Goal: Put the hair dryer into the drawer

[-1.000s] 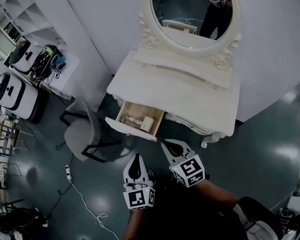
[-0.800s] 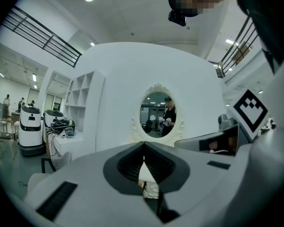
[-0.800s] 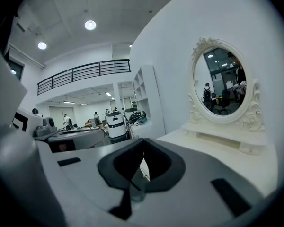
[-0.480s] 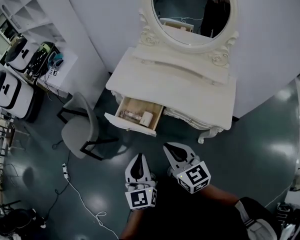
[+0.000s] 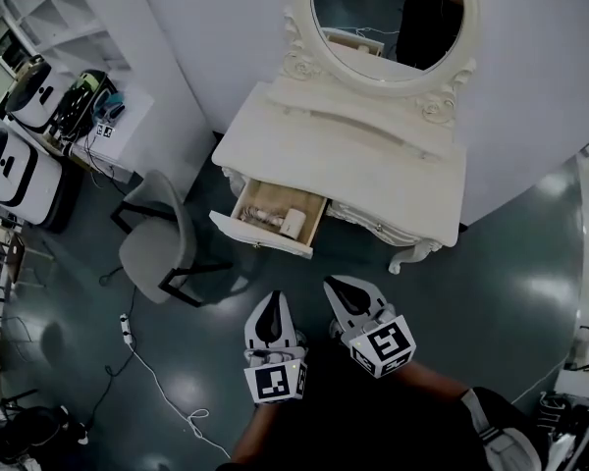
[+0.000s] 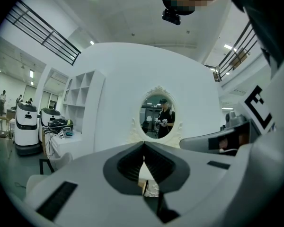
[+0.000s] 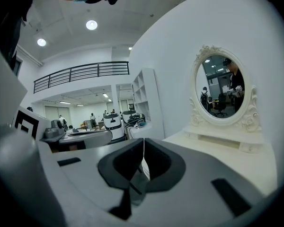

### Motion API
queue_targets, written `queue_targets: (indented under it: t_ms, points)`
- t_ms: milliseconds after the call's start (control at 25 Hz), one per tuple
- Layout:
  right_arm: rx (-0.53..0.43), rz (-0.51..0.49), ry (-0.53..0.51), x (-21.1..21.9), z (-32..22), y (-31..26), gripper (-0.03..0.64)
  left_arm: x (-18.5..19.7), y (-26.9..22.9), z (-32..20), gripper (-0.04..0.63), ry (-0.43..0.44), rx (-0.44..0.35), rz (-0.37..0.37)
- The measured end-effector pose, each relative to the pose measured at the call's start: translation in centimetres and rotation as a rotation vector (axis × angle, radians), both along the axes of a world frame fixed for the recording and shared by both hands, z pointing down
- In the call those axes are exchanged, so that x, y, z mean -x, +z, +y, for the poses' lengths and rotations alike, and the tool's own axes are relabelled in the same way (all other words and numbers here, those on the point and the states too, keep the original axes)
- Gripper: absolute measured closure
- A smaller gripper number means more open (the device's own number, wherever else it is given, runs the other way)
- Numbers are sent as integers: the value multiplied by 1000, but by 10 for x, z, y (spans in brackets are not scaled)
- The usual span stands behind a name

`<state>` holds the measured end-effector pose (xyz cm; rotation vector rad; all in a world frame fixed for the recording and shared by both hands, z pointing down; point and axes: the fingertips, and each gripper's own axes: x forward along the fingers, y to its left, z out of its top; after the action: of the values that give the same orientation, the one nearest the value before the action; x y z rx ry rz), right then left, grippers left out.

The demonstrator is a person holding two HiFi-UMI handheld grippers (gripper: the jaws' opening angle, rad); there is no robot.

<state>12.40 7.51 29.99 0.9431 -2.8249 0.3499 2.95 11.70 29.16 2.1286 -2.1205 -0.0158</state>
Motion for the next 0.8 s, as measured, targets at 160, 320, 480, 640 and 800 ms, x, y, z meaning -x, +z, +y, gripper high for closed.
queue_targets:
  t_ms: [160, 320, 480, 640, 800]
  points:
    - [-3, -9, 10, 4, 0, -2, 584, 6, 1, 0, 572, 2, 0, 8]
    - [-10, -1, 7, 6, 3, -2, 586, 8, 0, 1, 572, 11, -9, 8]
    - [-23, 9, 7, 7, 1, -7, 586, 8, 0, 0, 572, 14, -6, 13]
    - [-5, 3, 13, 7, 2, -2, 586, 9, 0, -1, 572, 14, -6, 15]
    - [-23, 9, 7, 8, 0, -6, 586, 9, 1, -1, 572, 13, -8, 16]
